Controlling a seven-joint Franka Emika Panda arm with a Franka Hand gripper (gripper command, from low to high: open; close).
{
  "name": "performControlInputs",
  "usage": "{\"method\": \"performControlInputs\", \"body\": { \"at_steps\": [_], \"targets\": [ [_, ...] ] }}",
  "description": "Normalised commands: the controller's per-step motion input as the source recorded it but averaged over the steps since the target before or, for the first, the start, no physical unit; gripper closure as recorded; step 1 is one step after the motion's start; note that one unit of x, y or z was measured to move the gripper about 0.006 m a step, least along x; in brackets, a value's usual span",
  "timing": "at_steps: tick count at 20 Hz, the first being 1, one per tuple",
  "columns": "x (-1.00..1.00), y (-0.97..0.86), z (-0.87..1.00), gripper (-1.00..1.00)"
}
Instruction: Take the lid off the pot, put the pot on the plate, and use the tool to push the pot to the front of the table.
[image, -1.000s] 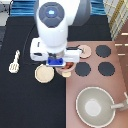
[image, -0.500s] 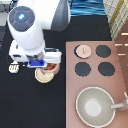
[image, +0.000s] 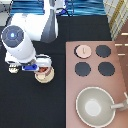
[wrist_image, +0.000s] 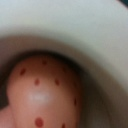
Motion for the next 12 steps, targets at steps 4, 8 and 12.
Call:
{"method": "performControlInputs", "body": {
  "at_steps": [4, 8, 12],
  "targets": [
    [-0.18, -0.13, -0.51, 1.00],
    [-0.53, -0.22, -0.64, 1.00],
    [-0.69, -0.17, -0.49, 1.00]
  ]
}}
